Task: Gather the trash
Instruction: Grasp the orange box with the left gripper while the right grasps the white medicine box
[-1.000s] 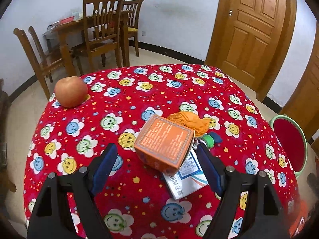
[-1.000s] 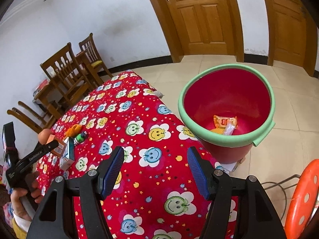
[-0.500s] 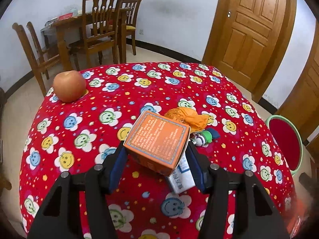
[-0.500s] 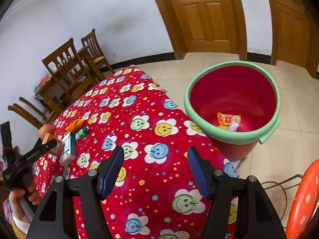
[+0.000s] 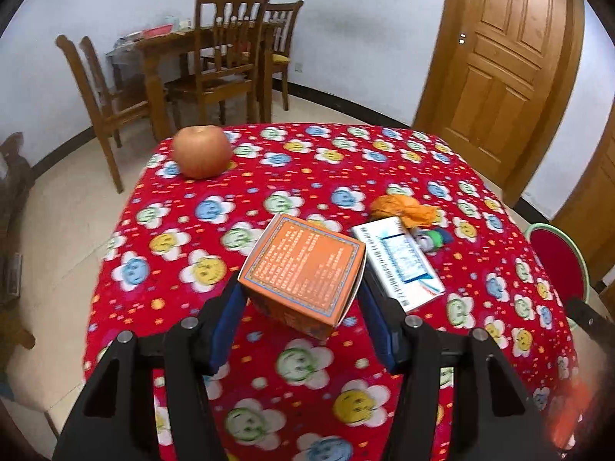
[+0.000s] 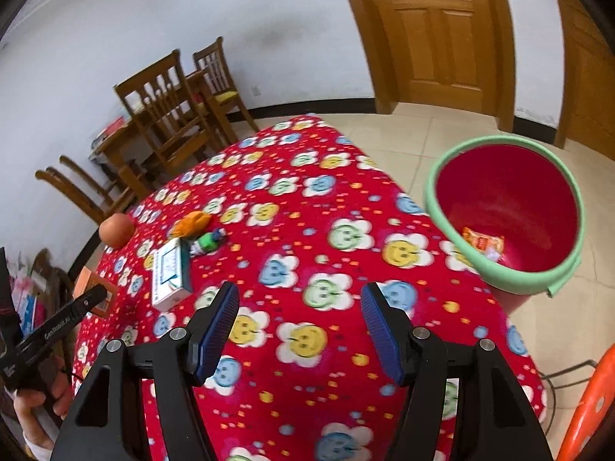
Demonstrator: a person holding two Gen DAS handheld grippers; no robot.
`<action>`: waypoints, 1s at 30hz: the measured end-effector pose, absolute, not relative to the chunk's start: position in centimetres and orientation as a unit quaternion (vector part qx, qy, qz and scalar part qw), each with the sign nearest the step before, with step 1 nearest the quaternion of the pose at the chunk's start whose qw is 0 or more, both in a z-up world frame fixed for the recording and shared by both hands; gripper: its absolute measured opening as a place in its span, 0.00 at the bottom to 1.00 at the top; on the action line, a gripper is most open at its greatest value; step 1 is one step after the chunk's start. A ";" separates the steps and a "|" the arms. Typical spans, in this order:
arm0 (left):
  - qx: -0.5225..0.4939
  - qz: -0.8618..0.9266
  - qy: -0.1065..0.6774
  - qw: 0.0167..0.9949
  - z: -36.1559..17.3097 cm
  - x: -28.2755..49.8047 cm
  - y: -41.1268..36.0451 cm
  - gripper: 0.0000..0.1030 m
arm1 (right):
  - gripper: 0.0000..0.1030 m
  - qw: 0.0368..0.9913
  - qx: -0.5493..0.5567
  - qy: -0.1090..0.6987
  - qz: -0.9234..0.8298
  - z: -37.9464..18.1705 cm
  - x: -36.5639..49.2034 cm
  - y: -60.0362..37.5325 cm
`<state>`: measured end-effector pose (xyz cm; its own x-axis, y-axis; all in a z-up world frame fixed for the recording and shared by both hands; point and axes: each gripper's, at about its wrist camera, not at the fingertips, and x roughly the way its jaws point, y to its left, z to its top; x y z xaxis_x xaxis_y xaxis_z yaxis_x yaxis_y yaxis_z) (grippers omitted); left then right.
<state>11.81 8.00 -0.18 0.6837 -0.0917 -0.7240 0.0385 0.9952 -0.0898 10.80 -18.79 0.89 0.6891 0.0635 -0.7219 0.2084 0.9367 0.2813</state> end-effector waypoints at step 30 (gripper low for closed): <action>-0.085 0.054 0.412 0.906 -2.8 12.5 13.1 0.57 | 0.65 0.878 0.063 0.468 0.073 -4.2 20.3 -5.5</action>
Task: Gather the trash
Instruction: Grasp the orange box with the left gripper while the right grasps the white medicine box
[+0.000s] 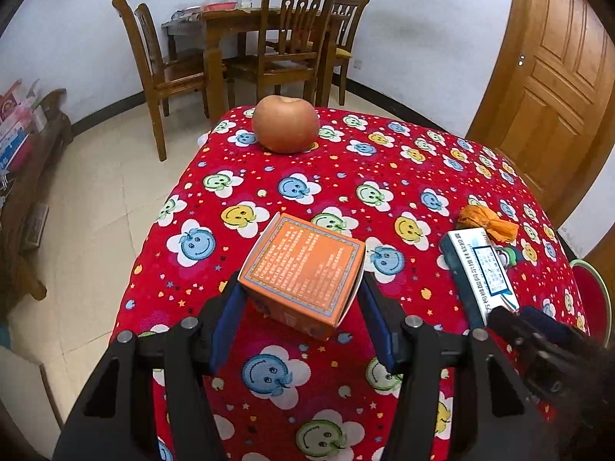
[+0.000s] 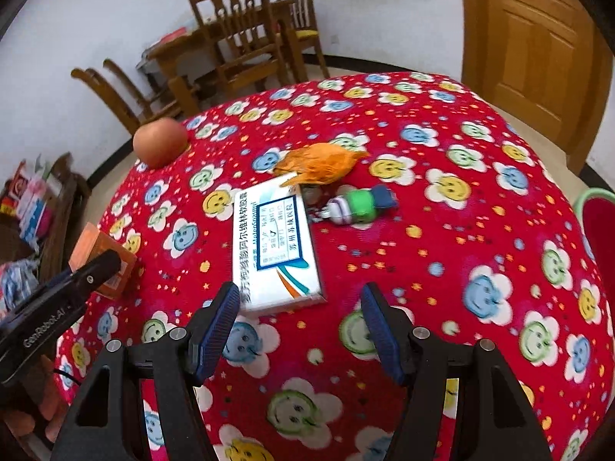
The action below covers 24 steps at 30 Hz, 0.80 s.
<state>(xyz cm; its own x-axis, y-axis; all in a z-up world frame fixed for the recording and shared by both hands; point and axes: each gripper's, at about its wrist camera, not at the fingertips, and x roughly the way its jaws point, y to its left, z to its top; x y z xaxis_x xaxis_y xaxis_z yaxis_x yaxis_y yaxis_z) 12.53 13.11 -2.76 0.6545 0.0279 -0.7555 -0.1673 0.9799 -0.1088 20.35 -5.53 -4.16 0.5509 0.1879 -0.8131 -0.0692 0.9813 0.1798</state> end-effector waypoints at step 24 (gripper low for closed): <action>-0.091 0.036 0.407 0.908 -2.1 11.8 12.2 0.57 | 0.54 0.889 0.067 0.441 0.106 -3.6 18.7 -6.1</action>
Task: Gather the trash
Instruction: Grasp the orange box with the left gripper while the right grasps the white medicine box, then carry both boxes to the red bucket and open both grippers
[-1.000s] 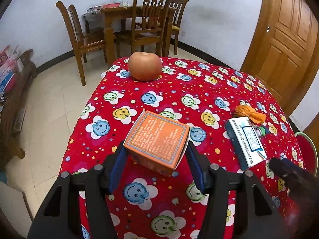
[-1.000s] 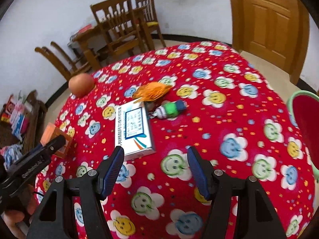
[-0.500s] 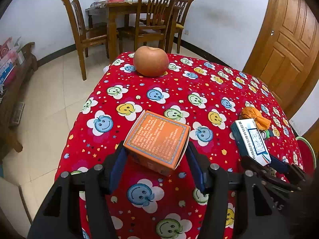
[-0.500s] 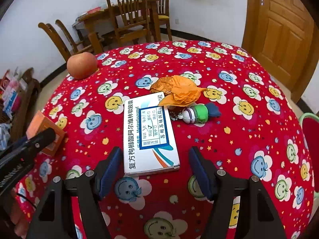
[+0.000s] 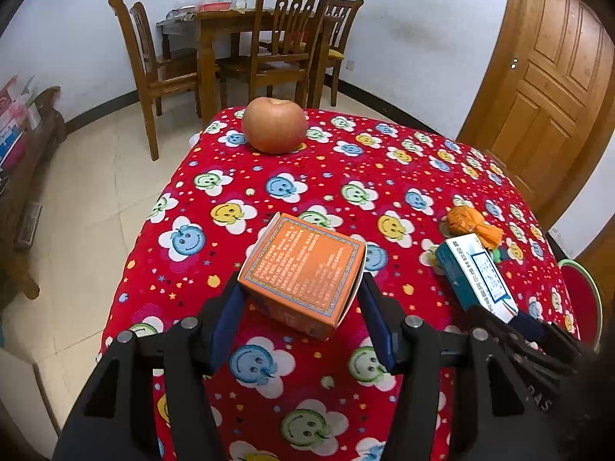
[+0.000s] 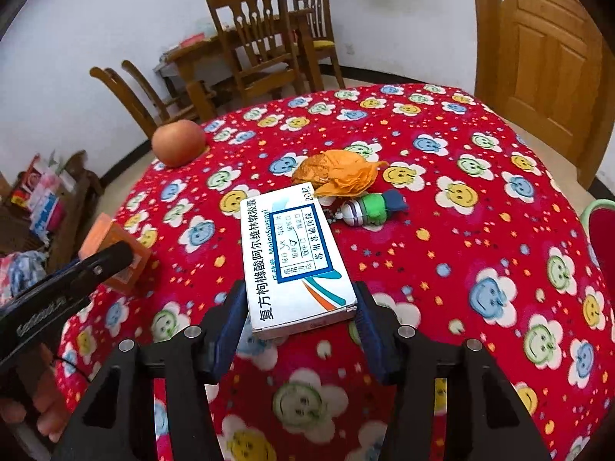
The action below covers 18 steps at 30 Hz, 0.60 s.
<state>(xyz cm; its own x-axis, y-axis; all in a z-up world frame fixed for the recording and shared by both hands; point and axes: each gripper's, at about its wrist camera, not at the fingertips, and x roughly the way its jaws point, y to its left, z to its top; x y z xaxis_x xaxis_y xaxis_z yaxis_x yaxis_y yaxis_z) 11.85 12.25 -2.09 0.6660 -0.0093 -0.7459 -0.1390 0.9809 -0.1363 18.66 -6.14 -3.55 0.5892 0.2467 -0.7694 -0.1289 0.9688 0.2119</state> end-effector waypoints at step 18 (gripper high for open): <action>-0.068 -0.019 0.399 0.914 -0.3 10.3 6.9 0.57 | 0.54 0.906 0.125 0.400 0.060 0.0 12.1 -14.2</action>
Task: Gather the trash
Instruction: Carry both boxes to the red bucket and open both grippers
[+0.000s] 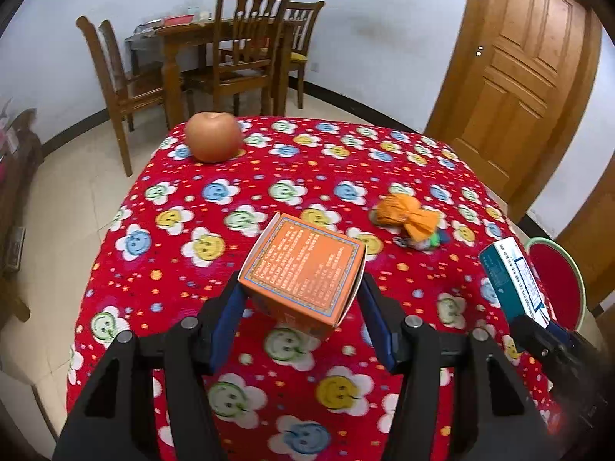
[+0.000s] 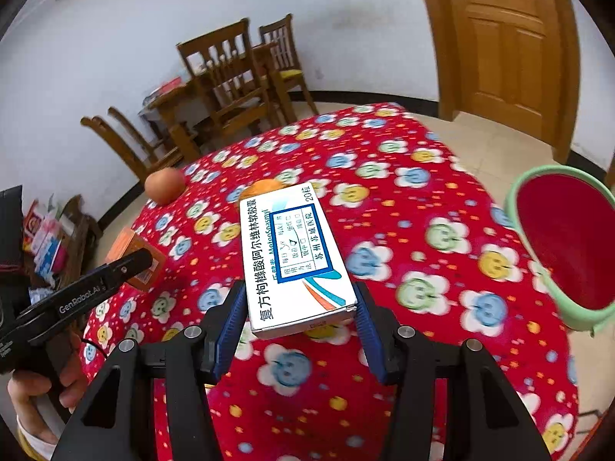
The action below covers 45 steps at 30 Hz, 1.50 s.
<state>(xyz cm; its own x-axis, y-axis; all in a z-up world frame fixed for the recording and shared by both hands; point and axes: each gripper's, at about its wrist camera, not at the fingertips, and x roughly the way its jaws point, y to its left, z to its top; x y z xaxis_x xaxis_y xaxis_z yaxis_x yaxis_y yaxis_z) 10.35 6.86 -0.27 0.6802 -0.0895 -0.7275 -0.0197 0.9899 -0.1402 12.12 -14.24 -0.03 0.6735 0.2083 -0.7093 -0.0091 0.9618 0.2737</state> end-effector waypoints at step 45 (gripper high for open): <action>0.005 -0.236 0.398 0.886 3.4 12.3 -15.1 0.57 | 0.54 0.905 0.248 0.314 -0.142 2.5 3.7 -34.0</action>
